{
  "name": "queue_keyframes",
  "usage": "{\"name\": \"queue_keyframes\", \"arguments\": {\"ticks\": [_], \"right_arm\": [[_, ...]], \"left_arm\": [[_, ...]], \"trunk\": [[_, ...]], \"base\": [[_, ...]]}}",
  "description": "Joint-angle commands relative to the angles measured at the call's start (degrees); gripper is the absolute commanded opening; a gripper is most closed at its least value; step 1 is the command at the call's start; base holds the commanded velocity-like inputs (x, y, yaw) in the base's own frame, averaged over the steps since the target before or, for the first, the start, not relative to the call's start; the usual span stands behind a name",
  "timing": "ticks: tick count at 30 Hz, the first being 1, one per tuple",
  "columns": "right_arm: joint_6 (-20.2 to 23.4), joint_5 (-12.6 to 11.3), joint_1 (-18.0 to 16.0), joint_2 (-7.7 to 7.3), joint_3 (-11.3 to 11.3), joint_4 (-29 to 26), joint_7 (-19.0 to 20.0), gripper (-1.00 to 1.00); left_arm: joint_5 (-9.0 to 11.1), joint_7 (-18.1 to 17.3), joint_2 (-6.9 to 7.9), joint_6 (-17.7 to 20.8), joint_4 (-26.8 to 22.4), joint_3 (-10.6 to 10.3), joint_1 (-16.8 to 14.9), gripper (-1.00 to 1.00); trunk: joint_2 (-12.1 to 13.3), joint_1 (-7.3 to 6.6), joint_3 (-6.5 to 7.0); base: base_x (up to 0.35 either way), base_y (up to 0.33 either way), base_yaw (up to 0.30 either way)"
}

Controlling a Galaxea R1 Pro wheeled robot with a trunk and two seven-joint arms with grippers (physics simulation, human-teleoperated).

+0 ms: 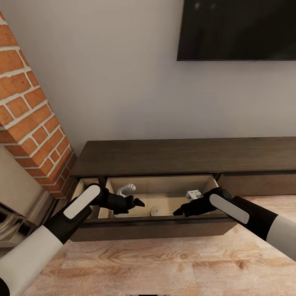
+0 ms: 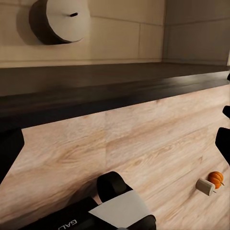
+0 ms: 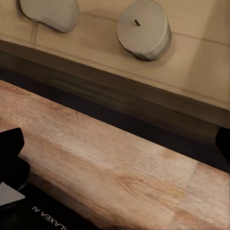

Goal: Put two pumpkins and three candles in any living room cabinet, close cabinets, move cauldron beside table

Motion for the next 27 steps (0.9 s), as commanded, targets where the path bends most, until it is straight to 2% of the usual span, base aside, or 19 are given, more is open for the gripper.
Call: {"name": "queue_keyframes", "arguments": {"ticks": [1, 27], "right_arm": [[0.0, 0.0, 0.0, -0.01, 0.0, 0.01, 0.0, 1.0], [-0.46, -0.18, 0.0, -0.35, -0.18, 0.03, 0.03, 1.0]], "left_arm": [[0.0, 0.0, 0.01, 0.0, 0.0, 0.0, 0.0, 1.0], [-0.09, 0.0, -0.09, 0.0, -0.27, 0.0, 0.0, 1.0]], "trunk": [[0.0, 0.0, 0.0], [0.0, 0.0, 0.0]], "base": [[0.0, 0.0, 0.0], [0.0, 0.0, 0.0]]}}
